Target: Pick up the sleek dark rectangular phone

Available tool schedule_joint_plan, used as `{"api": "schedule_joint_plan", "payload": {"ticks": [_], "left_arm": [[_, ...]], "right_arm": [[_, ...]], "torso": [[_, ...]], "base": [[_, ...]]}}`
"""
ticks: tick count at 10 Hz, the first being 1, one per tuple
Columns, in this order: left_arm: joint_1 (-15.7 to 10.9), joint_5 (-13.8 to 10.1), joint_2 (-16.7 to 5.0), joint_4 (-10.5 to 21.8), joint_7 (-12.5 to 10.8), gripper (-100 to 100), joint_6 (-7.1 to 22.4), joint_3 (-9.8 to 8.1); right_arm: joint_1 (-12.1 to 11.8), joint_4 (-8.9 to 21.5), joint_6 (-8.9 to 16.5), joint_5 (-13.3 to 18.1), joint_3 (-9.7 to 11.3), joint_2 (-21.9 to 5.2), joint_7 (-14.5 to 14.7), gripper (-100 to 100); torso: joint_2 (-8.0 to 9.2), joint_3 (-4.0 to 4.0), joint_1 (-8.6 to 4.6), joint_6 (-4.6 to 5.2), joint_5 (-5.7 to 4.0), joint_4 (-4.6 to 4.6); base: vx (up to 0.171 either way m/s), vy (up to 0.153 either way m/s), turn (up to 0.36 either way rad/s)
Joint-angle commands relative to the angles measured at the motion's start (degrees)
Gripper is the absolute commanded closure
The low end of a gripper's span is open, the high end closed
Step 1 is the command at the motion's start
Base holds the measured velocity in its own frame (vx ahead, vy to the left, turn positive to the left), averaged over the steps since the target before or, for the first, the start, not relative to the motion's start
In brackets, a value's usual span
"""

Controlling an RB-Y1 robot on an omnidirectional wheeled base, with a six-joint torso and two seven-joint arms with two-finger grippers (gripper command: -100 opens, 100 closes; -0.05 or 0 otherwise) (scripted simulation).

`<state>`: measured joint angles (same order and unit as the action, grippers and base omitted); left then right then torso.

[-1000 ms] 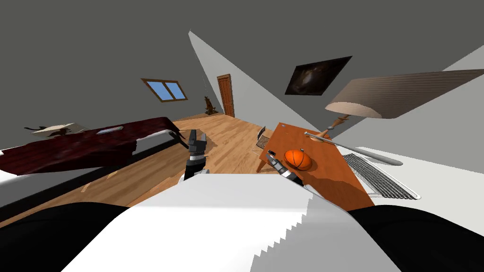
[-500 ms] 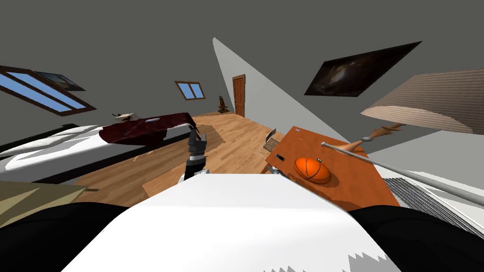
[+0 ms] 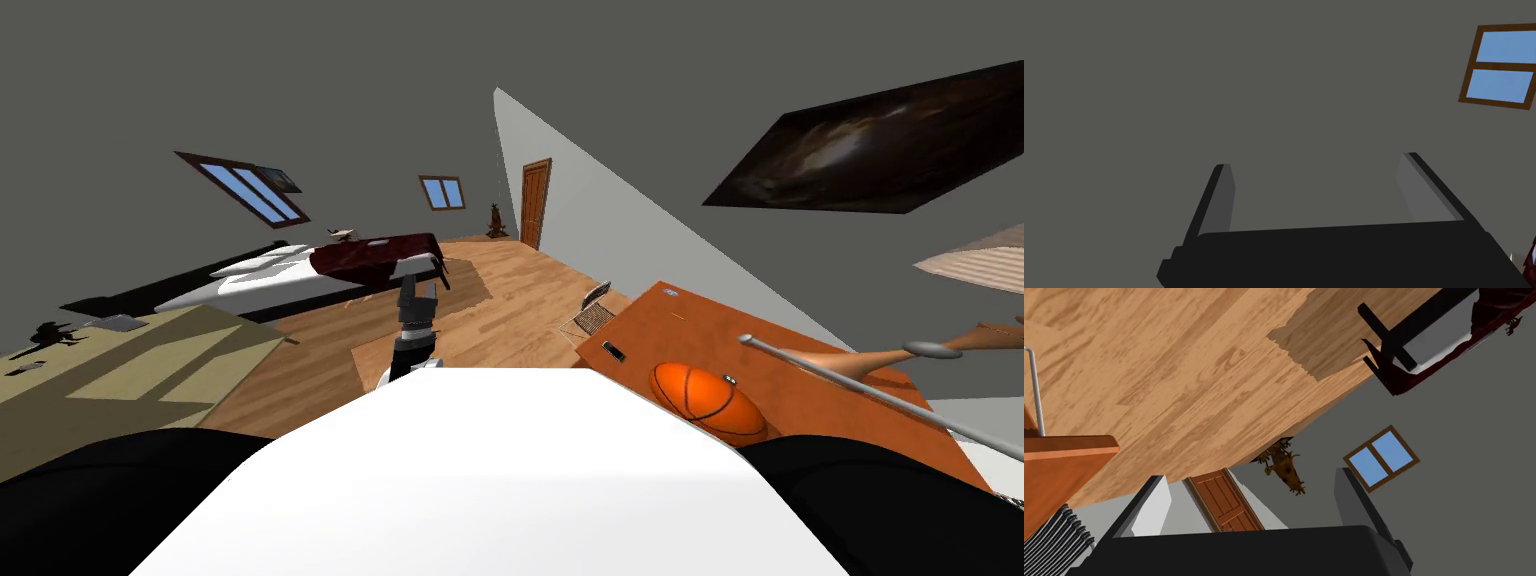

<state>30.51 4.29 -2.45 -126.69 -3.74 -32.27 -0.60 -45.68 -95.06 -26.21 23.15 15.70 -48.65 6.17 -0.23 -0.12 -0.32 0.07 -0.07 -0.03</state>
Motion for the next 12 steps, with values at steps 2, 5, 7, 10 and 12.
{"api": "schedule_joint_plan", "payload": {"ticks": [2,5,7,10,12], "left_arm": [[-0.01,0.0,0.0,0.0,0.0,0,0.0,0.0],[0.0,0.0,0.0,0.0,0.0,0,0.0,0.0],[0.0,0.0,-0.01,0.0,0.0,0,0.0,-0.01],[0.01,0.0,-0.01,0.0,0.0,0,0.0,-0.01],[0.01,0.0,-0.01,0.0,0.0,0,0.0,-0.01]], "right_arm": [[-0.79,4.82,2.88,0.37,3.9,-4.2,1.7,-100],[-1.21,7.33,4.29,0.42,5.64,-6.32,2.56,-100],[-1.8,11.16,7.3,0.33,9.14,-9.54,4.29,-100],[-2.12,14.58,10.46,0.01,12.58,-12.22,5.99,-100],[-2.23,17.56,13.62,-0.5,15.82,-14.29,7.61,-100]], "torso": [[-0.03,-0.02,-0.03,-0.04,0.0,0.0],[-0.12,-0.07,-0.1,-0.05,-0.02,-0.02],[-0.16,-0.09,-0.13,-0.02,-0.02,-0.03],[-0.23,-0.13,-0.2,-0.01,-0.04,-0.04],[-0.31,-0.18,-0.34,-0.01,-0.08,-0.06]], "base": [[0.027,-0.035,0.4],[0.036,-0.042,0.297],[0.057,-0.059,0.377],[0.061,-0.082,0.293],[0.071,-0.125,0.384]]}}
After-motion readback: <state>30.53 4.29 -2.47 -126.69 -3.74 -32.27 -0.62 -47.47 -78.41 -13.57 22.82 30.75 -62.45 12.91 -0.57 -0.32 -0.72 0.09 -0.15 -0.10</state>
